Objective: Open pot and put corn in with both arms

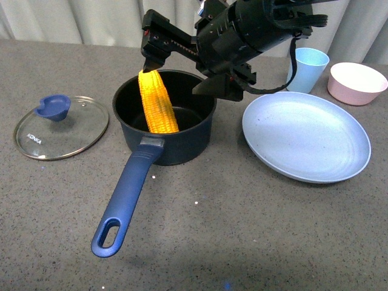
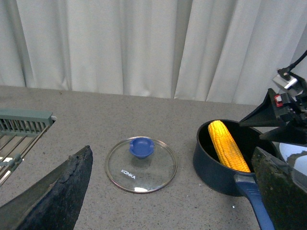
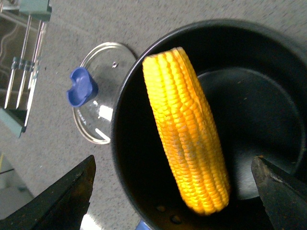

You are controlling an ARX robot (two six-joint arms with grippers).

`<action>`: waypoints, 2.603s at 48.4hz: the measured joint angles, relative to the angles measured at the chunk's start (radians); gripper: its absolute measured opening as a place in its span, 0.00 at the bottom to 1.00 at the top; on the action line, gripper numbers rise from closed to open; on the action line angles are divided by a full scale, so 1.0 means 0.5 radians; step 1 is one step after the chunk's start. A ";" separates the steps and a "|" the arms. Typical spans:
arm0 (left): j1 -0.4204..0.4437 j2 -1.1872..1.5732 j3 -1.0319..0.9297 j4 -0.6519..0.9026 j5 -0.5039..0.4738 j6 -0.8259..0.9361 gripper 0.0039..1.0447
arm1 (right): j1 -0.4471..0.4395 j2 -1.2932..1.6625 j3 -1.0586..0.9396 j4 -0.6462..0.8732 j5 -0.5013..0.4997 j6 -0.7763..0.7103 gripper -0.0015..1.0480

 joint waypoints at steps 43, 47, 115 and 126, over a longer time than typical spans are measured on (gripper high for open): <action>0.000 0.000 0.000 0.000 0.001 -0.001 0.94 | -0.346 -1.772 -2.465 1.942 1.352 -0.906 0.79; 0.000 0.001 0.000 0.000 -0.001 -0.001 0.94 | -0.421 -1.844 -2.604 2.233 1.286 -0.923 0.62; 0.000 0.000 0.000 0.000 0.000 -0.001 0.94 | -0.890 -3.887 -2.914 0.591 0.831 -0.933 0.01; 0.000 0.000 0.000 0.000 0.000 -0.001 0.94 | -0.890 -4.009 -2.914 0.470 0.830 -0.933 0.01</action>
